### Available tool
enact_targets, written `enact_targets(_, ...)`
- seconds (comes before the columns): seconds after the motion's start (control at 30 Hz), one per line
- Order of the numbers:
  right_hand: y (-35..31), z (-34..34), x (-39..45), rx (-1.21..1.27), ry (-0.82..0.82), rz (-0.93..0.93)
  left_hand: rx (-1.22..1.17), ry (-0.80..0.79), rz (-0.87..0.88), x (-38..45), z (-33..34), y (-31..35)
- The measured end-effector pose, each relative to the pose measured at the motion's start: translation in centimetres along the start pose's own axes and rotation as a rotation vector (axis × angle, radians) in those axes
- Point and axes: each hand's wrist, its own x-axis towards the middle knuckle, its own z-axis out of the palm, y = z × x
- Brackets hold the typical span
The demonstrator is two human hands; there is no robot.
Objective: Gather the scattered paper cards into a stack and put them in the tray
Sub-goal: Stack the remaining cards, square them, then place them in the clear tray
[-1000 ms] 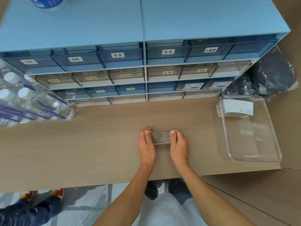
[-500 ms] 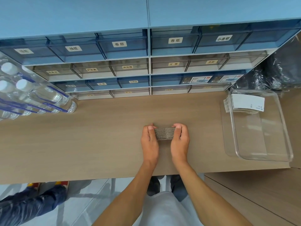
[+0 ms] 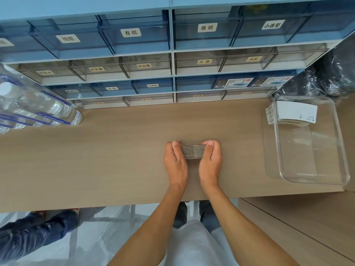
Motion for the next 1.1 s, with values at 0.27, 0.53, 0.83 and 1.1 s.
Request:
enact_targets(0.27, -0.2, 0.2, -0.1, -0.018, 0.022, -0.001, 0.068, -0.319, 0.072, 0.6, -2.4, -0.2)
enact_targets(0.53, -0.2, 0.1, -0.1, -0.023, 0.003, -0.002, 0.255, -0.461, 0.096, 1.3, -3.6, -0.4)
enact_targets(0.83, -0.4, 0.0, 0.0, -0.044, -0.016, -0.012, 0.299, -0.414, 0.147, 1.4, -3.7, 0.2)
enact_targets(1.1, -2.2, -2.2, 0.6, 0.043, -0.264, 0.078, 0.188, -0.383, -0.019, 1.3, -4.5, 1.5)
